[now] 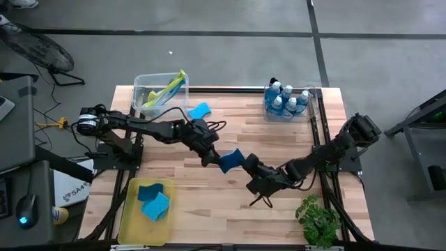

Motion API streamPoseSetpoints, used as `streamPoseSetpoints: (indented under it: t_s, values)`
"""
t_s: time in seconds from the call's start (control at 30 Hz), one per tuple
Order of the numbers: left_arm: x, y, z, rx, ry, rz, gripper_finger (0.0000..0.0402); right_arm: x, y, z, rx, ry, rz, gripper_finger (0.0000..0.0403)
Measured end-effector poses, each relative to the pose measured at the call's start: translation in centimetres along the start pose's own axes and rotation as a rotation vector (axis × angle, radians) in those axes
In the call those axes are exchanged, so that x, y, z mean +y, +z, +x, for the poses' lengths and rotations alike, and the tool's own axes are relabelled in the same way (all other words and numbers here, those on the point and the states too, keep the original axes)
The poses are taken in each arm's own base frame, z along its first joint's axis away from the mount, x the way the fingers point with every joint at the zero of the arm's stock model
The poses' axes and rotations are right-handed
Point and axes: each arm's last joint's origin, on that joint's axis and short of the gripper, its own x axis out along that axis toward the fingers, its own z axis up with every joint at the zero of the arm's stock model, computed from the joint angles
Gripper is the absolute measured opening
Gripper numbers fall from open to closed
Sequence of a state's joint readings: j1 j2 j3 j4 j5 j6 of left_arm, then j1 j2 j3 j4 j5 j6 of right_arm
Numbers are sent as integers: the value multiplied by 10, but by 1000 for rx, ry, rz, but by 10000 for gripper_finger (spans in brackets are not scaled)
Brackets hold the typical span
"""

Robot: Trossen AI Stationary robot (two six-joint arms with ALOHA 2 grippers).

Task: Pick & Place Kitchen Sink Supplies
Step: Put the right sponge into the yellow bin

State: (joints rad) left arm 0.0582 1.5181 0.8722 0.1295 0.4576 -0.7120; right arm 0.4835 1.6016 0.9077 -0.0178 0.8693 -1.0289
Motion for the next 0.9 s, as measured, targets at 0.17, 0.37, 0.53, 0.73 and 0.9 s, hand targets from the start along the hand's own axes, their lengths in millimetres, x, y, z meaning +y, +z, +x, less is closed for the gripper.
streamPoseSetpoints:
  t_s: [0.17,0.37,0.53,0.73,0.9]
  values:
    - [0,0,0,0,0,8,38,0,0,0,-5,3,7,0]
    - [0,0,0,-1,1,36,18,0,0,0,-12,8,56,11]
    - [1,0,0,-10,16,54,6,1,1,0,-23,17,137,45]
    - [1,1,0,-34,41,57,6,2,3,-1,-81,68,264,107]
    - [3,1,0,-59,89,84,4,-4,-6,-8,-25,54,444,157]
